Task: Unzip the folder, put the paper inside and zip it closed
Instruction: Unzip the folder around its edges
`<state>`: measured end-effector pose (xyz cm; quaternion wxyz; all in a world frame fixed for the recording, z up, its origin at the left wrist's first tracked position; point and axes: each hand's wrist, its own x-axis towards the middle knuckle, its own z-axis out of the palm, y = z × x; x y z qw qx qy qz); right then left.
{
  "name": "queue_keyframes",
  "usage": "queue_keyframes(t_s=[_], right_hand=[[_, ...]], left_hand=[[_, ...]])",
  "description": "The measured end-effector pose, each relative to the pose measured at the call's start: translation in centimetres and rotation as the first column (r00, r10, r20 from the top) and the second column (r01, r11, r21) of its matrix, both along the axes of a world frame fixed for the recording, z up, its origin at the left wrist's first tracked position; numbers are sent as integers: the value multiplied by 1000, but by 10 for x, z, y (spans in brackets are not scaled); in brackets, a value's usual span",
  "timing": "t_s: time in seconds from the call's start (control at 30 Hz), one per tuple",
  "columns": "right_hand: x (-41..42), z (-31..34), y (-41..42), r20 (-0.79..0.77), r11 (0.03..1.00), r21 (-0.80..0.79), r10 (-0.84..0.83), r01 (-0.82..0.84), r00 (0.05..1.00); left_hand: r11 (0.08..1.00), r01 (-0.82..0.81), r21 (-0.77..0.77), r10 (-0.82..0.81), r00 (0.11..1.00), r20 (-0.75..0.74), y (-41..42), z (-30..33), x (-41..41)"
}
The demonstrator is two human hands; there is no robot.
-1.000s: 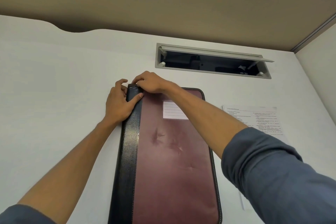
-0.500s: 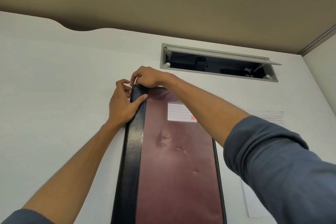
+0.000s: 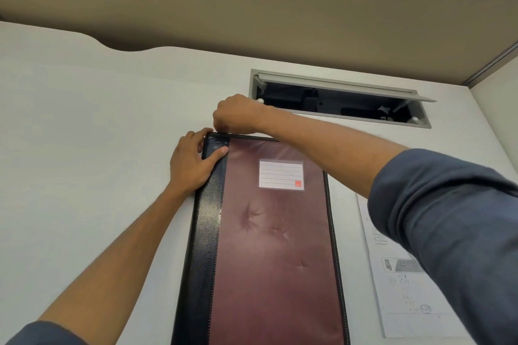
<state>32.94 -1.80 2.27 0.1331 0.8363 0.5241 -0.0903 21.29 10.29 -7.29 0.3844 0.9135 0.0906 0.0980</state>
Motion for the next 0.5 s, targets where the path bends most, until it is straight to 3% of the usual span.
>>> queue_keyframes(t_s=[0.13,0.5], right_hand=[[-2,-1,-19,78,998,-26,58,-56,995],[-4,-16,-103,116,994,44,-101,97,988]], left_hand=[[1000,9,-24,-9,1000,-2,0,2,0],[999,15,-41,-17,999,-49,0,6,-1]])
